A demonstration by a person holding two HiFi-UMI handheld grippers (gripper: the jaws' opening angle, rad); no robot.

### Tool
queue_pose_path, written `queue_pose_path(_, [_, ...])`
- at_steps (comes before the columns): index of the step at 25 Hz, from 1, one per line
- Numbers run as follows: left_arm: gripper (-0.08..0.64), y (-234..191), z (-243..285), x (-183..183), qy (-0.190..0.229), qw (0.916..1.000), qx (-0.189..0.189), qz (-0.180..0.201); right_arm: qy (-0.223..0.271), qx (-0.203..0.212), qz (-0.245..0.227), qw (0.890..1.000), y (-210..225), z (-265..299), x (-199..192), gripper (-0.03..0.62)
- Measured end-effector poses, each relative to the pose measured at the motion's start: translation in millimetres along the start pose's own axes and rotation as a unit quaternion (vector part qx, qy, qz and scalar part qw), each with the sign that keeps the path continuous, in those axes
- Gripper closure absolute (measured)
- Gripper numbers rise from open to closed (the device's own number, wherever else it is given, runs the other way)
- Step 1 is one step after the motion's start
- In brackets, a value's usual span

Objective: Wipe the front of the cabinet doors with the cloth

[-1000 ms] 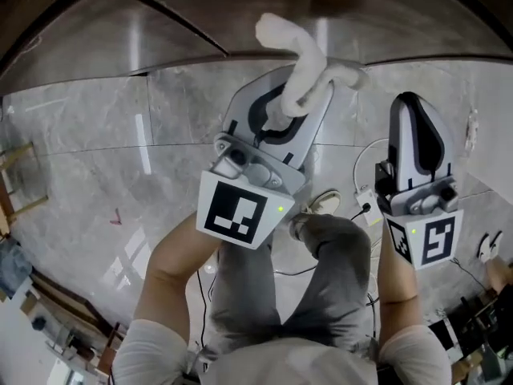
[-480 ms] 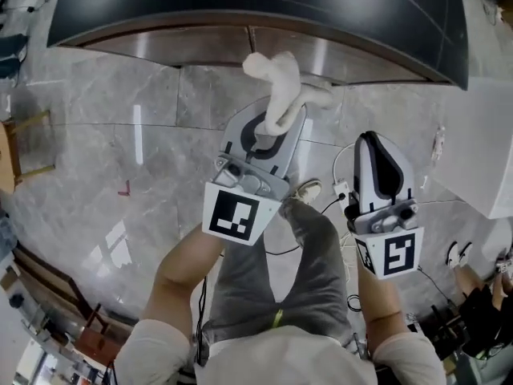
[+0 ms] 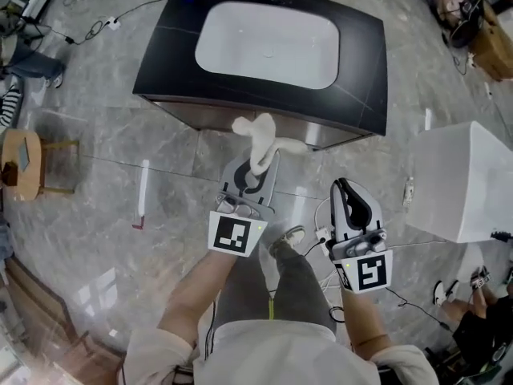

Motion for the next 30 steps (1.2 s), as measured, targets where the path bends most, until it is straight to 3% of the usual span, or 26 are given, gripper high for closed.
queue_pose_path(9, [0.499, 70, -26, 139, 0.044, 0.9983, 0.013, 0.038, 0.045, -0.03, -0.023, 0.998, 50, -63, 109, 0.546])
queue_pose_path(15, [0.499, 110, -53, 209, 0.083, 0.9935, 0.008, 0.078, 0.069, -0.06, -0.027, 0.995, 79, -108, 145, 0.546])
queue_pose_path(23, [0.499, 119, -97, 262, 0.128, 0.9883, 0.017, 0.082, 0.079, -0.114, -0.037, 0.99, 99, -157, 180, 0.546])
queue_pose_path(30, [0.499, 118, -110, 270, 0.138, 0.9873, 0.012, 0.078, 0.077, -0.152, -0.029, 0.985, 109, -179, 180, 0.546])
Point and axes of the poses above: the fingertips, and each gripper's own axes: z forward along the fingers, y to its right, x out of its top, the point moved 3 cm from there along -z, backward along the fingers, and after that the axes turned 12 degrees about -z, right-handed, at the moved point
